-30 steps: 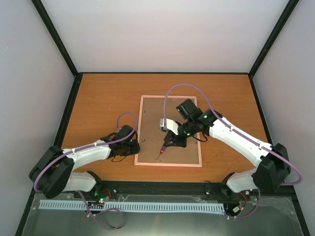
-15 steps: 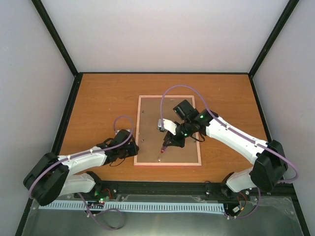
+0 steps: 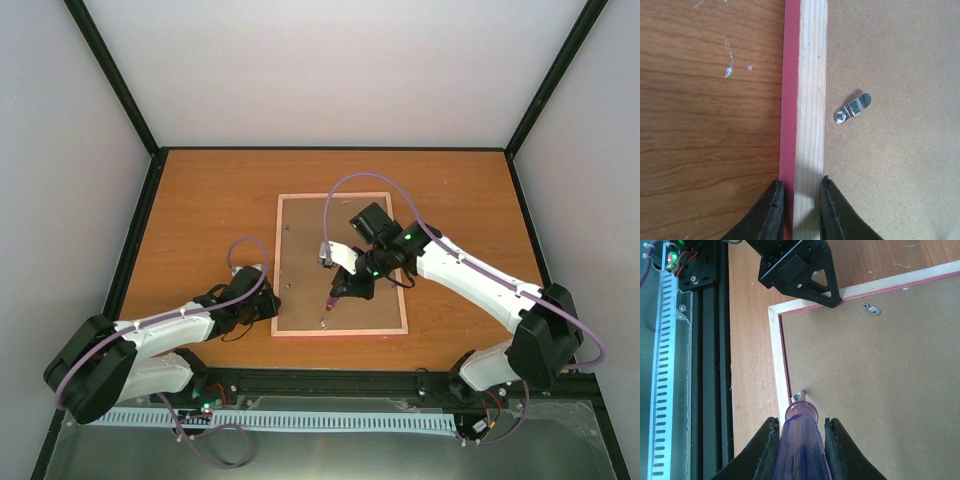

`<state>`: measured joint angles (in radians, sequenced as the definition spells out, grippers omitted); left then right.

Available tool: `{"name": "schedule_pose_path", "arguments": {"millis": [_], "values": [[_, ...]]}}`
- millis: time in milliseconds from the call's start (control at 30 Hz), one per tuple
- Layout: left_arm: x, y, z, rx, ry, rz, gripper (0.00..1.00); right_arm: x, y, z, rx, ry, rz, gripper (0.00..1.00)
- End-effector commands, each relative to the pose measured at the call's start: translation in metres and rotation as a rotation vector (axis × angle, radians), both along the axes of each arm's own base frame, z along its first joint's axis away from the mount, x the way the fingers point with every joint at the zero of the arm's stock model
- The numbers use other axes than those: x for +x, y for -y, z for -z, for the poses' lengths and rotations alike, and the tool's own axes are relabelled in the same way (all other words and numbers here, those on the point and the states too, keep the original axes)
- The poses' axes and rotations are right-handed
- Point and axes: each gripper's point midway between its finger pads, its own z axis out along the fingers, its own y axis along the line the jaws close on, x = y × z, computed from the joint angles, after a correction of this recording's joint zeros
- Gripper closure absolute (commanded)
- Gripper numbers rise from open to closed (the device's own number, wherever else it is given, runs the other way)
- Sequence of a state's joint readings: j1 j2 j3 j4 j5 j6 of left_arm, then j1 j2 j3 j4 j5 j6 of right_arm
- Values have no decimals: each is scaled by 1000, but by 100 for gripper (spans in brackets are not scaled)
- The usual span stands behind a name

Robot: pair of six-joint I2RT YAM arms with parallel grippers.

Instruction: Take the photo out of the frame

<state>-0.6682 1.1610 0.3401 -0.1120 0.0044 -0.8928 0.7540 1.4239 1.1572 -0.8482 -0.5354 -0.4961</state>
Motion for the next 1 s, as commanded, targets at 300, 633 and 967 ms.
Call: {"name": "schedule_pose_path", "arguments": {"millis": [300, 633, 967], "values": [[-9, -13, 15, 35, -46, -45, 99, -13, -13, -1, -5, -44, -49, 97], [-9, -13, 16, 34, -45, -43, 99, -10, -1, 3, -95, -32, -36, 97], [-9, -13, 16, 34, -43, -44, 99, -4, 10, 15, -171, -12, 2, 97]]}}
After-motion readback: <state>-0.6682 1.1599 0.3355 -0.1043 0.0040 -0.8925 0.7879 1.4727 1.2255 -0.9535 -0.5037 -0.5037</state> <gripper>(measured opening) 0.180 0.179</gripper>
